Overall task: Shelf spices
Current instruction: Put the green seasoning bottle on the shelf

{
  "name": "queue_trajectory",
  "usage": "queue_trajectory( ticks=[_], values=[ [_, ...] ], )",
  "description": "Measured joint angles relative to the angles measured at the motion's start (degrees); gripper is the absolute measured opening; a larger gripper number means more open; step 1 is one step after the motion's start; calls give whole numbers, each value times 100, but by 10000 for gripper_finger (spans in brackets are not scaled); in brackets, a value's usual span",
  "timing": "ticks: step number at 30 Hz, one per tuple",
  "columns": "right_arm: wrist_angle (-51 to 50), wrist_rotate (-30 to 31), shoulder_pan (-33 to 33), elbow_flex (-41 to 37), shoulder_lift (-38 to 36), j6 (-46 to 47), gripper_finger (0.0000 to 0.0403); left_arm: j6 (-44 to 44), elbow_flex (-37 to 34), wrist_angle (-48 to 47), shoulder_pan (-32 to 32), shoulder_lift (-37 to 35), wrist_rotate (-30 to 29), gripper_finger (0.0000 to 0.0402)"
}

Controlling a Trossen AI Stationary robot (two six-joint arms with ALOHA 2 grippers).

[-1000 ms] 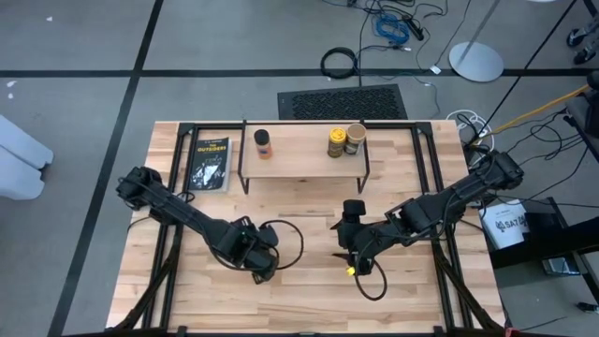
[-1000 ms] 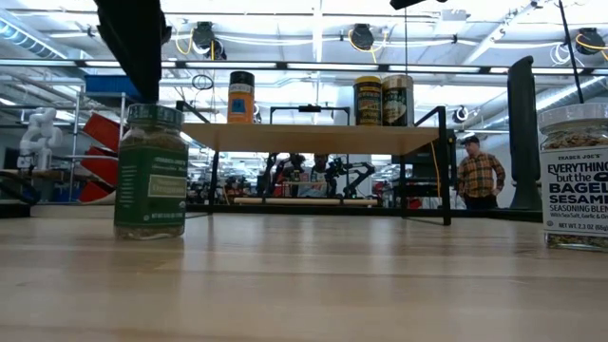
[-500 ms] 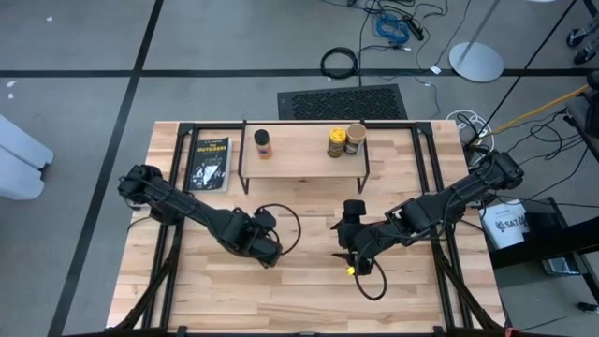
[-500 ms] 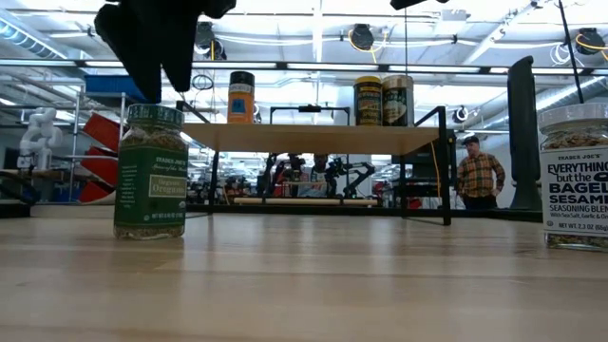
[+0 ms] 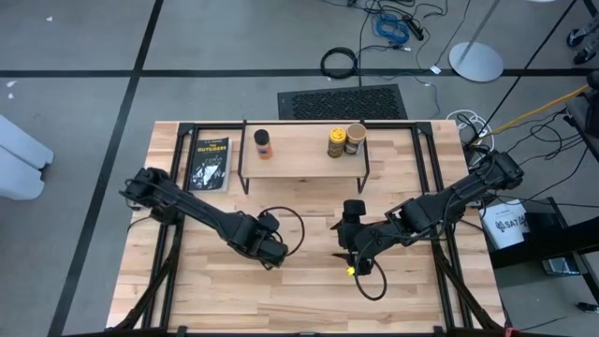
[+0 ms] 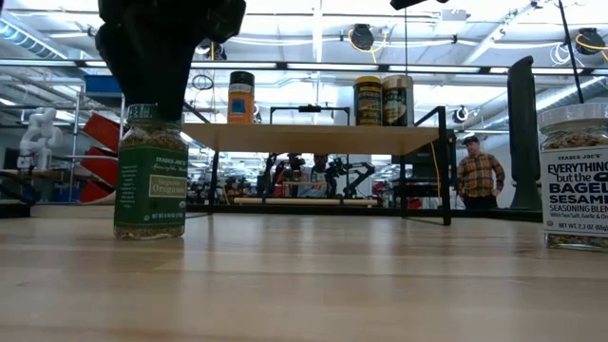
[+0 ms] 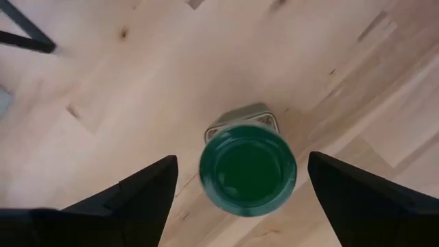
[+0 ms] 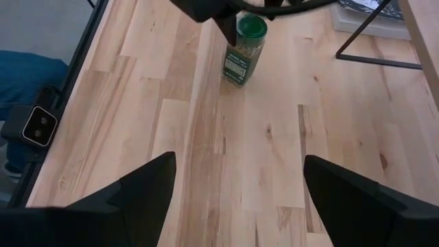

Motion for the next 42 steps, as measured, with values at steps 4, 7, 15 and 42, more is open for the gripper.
queue_trajectory(
  ticks=[4,7,15,42],
  values=[
    [-1,0,1,0,0,2,309,82,0,28,0,61,149,335],
    [-1,0,0,0,0,4,309,200,0,28,2,141,320,328],
    [-2,-1,1,0,0,4,309,572,0,46,169,317,453,284],
    [-7,-19,20,0,0,201,309,3251,2297,-2014,530,223,688,208]
  ],
)
